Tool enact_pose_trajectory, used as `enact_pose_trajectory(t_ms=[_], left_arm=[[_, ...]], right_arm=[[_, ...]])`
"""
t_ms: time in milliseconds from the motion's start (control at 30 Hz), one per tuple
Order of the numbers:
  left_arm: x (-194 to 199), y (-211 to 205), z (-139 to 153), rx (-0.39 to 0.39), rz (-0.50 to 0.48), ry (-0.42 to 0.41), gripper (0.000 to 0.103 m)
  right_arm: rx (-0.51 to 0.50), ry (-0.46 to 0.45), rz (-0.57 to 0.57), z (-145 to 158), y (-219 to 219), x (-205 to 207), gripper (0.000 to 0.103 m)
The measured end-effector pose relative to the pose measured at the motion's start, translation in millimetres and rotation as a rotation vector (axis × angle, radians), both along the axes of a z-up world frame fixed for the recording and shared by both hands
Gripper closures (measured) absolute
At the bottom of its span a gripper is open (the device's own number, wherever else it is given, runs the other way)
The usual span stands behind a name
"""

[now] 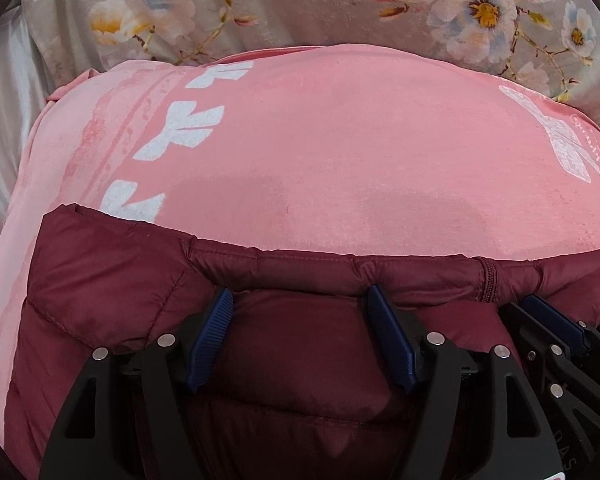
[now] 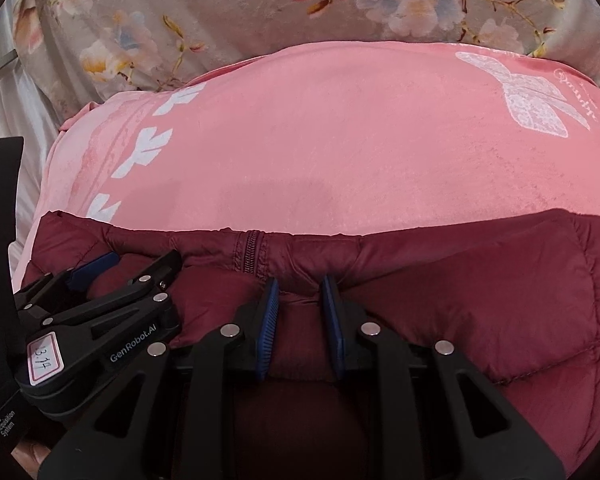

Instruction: Fold large clothes

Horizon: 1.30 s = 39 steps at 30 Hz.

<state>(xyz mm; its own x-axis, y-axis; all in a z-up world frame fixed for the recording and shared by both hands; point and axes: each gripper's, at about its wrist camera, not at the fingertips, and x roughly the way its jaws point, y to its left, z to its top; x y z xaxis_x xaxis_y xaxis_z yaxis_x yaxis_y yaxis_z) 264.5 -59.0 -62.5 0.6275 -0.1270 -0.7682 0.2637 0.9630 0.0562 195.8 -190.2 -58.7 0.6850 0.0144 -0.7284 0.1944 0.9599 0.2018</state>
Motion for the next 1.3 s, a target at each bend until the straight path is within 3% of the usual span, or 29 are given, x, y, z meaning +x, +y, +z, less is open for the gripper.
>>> enact_pose_trajectory(t_ms=[433,533,667,733,867,1000,1100,1300], left_arm=[[0,-3,-3,0.019,0.011,-0.021,0.033],[1,1,-1,-0.015,0.003,-0.013,0.032],[2,33,18,-0.128,-0.025,0.019,0.031],[-1,54,37,-0.158,0.005,-0.008,0.031],[6,106,64,-0.155,0.116,-0.06,0.03],[27,132,39,-0.131,0.194,0.011,0.03],[32,139,10,-0.154,0.223,0.078,0.028],[33,146,-3,-0.188,0.241,0.08,0.019]], right_arm=[[0.022,-0.014,-0.002,-2,-5,2,0.082],[0.046,-0.037,-0.01,1,-9,-3,0.081],[0.051,-0.084,-0.103,31,-34,-34,0.081],[0.018,-0.111,-0.156,45,-52,-53,0.081],[-0.031,-0.081,-0.273,42,-99,-81,0.079],[0.033,-0.05,-0.309,17,-120,-89,0.081],[-0.015,-0.041,-0.304,11,-113,-86,0.081],[-0.076,-0.02,-0.308,3,-103,-81,0.08]])
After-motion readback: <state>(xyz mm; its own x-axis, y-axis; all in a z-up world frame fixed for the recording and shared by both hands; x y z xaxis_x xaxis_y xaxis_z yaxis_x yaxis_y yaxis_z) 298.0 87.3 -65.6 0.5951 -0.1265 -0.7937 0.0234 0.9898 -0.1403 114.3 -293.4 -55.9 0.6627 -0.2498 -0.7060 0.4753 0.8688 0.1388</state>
